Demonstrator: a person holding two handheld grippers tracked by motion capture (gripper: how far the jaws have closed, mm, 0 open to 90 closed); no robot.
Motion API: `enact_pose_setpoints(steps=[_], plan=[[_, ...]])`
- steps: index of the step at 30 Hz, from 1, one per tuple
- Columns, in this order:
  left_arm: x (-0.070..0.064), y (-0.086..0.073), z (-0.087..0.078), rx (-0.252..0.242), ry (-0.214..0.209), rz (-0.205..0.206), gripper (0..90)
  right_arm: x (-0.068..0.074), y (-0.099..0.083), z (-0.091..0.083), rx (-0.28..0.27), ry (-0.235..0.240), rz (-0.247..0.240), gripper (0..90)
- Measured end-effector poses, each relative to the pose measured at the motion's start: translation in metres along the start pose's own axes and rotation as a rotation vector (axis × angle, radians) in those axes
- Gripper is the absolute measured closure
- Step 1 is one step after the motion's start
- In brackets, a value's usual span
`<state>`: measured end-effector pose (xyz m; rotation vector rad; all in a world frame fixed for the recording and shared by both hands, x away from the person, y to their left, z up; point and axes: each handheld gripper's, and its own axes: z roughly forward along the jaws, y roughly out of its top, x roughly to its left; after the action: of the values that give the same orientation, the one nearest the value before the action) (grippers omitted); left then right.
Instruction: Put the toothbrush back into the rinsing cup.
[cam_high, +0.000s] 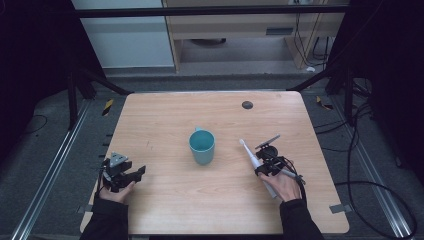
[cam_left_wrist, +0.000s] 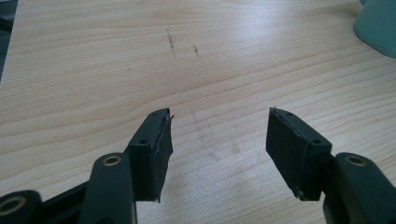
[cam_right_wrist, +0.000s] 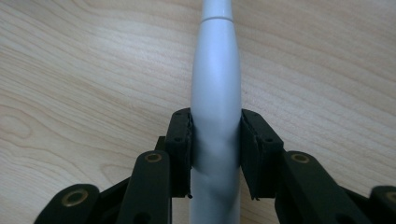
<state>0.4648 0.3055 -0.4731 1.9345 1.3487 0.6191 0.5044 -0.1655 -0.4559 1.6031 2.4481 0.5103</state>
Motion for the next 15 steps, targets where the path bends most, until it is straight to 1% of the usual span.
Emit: enact_pose_setpoints(steps=[3, 4, 6, 7, 8, 9, 10, 11, 12, 15], plan=[[0.000, 0.000, 0.000, -0.002, 0.000, -0.002, 40.1, 0.001, 0.000, -0.009, -0.046, 0.012, 0.011, 66.4], [0.000, 0.000, 0.000, -0.002, 0.000, -0.002, 40.1, 0.001, 0.000, -0.009, -0.046, 0.012, 0.011, 66.4], [0.000, 0.000, 0.000, -0.002, 0.000, -0.002, 40.1, 0.000, 0.000, -0.016, -0.087, 0.019, 0.009, 66.4], [0.000, 0.000, 0.000, -0.002, 0.001, -0.002, 40.1, 0.001, 0.001, -0.022, -0.116, 0.027, 0.018, 66.4], [0.000, 0.000, 0.000, -0.002, 0.000, -0.001, 40.1, 0.001, 0.001, -0.022, -0.116, 0.027, 0.018, 66.4], [0.000, 0.000, 0.000, -0.002, 0.000, -0.002, 40.1, 0.001, 0.000, -0.026, -0.146, 0.047, 0.022, 66.4], [0.000, 0.000, 0.000, 0.000, 0.001, 0.001, 40.1, 0.001, 0.000, -0.026, -0.146, 0.047, 0.022, 66.4], [0.000, 0.000, 0.000, -0.002, 0.001, -0.002, 40.1, 0.002, 0.000, -0.029, -0.180, 0.054, 0.026, 66.4], [0.000, 0.000, 0.000, -0.002, 0.001, -0.002, 40.1, 0.002, 0.000, -0.029, -0.180, 0.054, 0.026, 66.4], [0.000, 0.000, 0.000, -0.001, 0.001, 0.001, 40.1, 0.003, 0.000, -0.034, -0.225, 0.047, 0.021, 66.4]])
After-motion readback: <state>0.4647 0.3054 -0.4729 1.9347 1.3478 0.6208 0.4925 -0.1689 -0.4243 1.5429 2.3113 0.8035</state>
